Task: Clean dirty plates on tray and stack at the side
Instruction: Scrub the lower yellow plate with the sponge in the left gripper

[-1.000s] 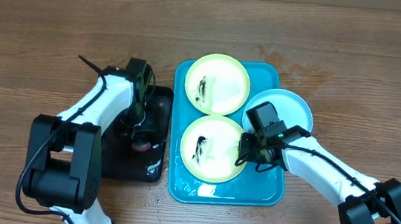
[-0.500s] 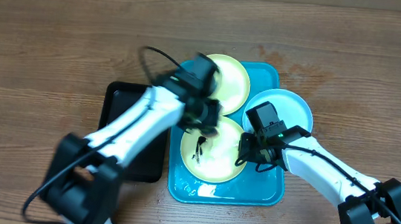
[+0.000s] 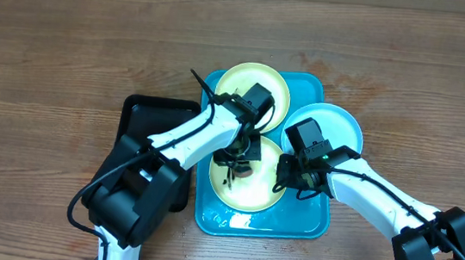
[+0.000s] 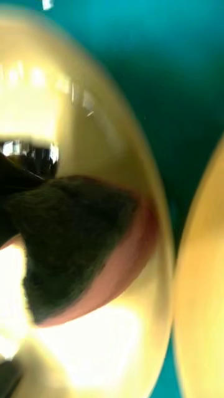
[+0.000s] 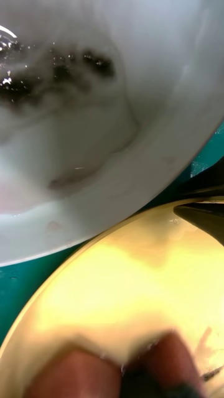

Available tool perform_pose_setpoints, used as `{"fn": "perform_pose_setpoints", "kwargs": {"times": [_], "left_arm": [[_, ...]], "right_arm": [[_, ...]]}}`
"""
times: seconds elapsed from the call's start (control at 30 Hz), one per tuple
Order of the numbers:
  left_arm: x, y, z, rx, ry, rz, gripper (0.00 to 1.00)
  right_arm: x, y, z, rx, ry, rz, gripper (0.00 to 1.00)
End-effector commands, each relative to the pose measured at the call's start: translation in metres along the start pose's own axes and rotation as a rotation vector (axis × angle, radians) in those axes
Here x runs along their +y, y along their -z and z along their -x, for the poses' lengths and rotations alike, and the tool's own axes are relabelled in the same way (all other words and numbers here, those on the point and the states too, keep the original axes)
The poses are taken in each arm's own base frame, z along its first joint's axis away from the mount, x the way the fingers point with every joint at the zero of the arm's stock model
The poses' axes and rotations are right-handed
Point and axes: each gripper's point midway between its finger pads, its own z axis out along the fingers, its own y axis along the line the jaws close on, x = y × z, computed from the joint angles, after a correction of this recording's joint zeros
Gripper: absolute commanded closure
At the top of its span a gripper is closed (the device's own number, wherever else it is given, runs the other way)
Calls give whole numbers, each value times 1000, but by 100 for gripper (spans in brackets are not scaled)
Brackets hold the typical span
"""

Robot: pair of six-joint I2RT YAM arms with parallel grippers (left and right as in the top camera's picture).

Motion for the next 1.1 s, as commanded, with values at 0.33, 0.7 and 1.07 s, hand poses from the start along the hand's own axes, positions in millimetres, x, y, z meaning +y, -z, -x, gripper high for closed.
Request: {"fn": "perform_pose_setpoints", "kwargs": {"times": [0.33, 0.7, 1.07], "left_arm": [[3, -12, -24, 152, -117, -18, 96], [-72, -14, -60, 260, -144, -296, 96], [60, -12, -28, 162, -3, 236, 96]], "right_arm": [[-24, -6, -5, 4, -19, -103, 96], [-24, -6, -7, 16, -20, -104, 96], [-25, -6, -9, 23, -20, -107, 96]]}}
